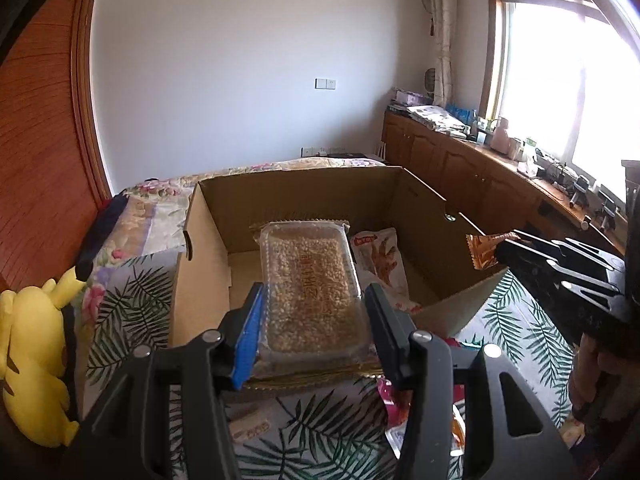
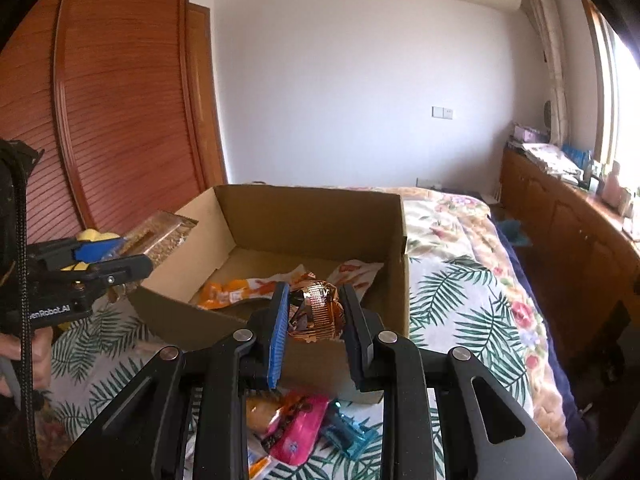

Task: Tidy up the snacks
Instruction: 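Carry both held snacks over the box and open both tools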

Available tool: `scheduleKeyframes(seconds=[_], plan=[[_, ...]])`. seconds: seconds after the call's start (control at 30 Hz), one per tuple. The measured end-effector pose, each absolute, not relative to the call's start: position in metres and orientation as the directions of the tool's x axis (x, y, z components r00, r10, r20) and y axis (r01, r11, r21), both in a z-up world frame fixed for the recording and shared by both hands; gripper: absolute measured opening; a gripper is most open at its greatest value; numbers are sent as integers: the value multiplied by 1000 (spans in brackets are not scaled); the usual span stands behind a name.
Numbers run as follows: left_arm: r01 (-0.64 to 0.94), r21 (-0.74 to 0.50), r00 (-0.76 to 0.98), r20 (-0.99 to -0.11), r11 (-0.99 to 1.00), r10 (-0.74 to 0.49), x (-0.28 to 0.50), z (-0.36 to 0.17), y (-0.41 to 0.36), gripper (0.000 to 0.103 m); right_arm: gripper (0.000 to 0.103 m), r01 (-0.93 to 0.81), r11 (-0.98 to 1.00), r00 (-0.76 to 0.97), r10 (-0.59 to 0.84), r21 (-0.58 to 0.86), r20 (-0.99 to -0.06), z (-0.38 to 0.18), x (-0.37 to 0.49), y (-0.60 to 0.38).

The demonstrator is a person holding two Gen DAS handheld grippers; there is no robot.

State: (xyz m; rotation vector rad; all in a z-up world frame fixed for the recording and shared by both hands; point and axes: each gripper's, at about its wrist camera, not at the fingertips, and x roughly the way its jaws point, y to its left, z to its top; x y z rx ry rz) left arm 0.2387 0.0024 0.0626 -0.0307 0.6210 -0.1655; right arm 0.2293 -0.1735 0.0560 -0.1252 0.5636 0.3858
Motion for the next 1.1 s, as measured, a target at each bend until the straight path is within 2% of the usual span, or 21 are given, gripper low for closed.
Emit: scheduleKeyframes(seconds=[0.6,0.7,0.77,1.1], plan=[[99,-38,791,-603,994,-102,262,49,5,53,25,-392,919,745,296,-33,-598,37,257,-152],[91,-35,796,-598,995,-94,263,51,7,58,27,-386,922,743,289,-33,-604,33,258,-150],[88,-47,801,-591,995,-98,261,54,10,60,41,-377,925,745,278,-39,-606,31,257,-149],[122,-44,812,-570,991,-126,238,69,19,63,42,-418,908,744,323,-30,-585,40,231,-154]])
